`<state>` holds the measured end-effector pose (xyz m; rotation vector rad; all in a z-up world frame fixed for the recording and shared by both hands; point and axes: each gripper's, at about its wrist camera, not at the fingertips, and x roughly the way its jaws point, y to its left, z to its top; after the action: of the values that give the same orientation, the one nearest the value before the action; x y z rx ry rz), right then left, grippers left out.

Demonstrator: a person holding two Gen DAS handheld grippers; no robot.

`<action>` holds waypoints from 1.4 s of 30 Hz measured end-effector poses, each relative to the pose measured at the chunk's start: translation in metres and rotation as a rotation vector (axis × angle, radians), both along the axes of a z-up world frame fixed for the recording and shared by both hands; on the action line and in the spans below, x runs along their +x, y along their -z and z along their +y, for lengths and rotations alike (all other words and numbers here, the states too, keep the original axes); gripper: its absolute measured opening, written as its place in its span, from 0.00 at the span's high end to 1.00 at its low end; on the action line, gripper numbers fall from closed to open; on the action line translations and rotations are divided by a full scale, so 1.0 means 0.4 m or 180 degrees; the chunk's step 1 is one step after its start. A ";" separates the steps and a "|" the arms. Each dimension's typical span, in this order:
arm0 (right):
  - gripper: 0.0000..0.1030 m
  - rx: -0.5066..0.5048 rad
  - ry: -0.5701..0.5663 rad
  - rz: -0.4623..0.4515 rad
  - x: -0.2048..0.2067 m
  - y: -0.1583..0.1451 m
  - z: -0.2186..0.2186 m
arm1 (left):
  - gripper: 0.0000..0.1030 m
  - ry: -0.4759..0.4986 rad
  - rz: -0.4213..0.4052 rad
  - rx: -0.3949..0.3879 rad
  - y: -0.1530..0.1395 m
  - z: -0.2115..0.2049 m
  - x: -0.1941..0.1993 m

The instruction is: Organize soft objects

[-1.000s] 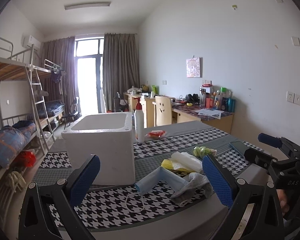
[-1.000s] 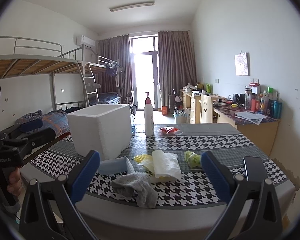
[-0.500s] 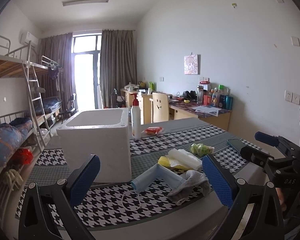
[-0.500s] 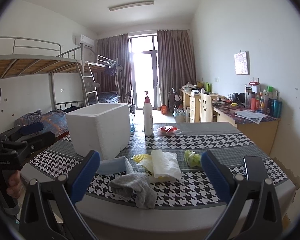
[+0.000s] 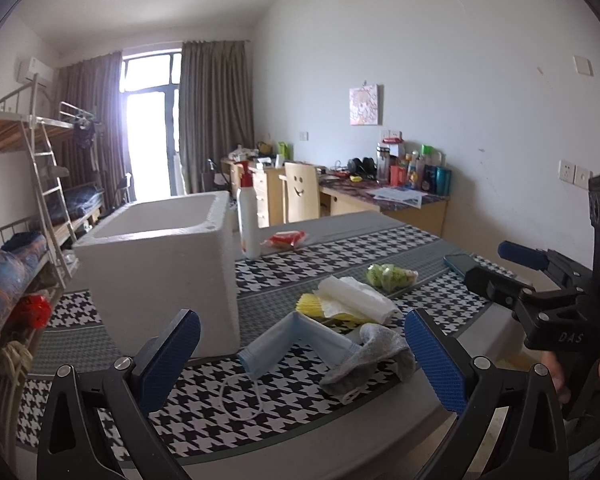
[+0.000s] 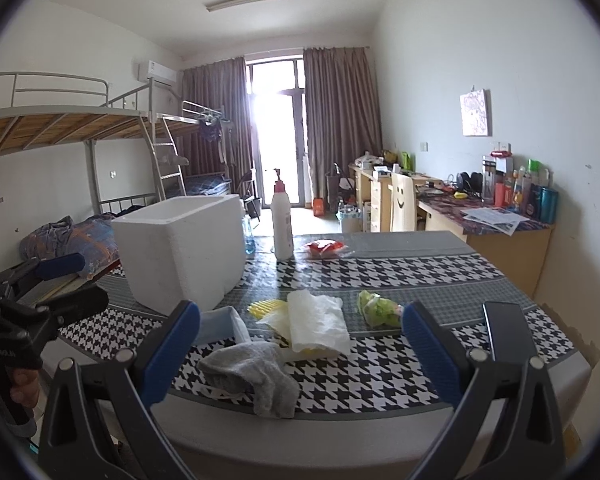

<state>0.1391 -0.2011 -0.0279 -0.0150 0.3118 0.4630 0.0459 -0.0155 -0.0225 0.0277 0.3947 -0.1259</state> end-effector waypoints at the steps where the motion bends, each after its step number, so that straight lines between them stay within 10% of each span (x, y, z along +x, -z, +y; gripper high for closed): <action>1: 0.01 -0.0005 0.0008 0.0007 0.002 0.001 0.000 | 0.01 0.0019 0.0017 0.0013 0.003 -0.003 0.004; 24: 0.01 -0.0133 0.0248 0.0364 0.137 0.039 -0.029 | 0.01 0.0506 0.0536 0.0163 0.079 -0.071 0.108; 42: 0.01 -0.0254 0.0414 0.0653 0.236 0.082 -0.042 | 0.23 0.0661 0.0878 0.0178 0.137 -0.095 0.169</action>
<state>0.2337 -0.2178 -0.0607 -0.0250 0.5295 0.3229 0.1136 -0.0534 -0.0772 0.1076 0.6707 -0.3258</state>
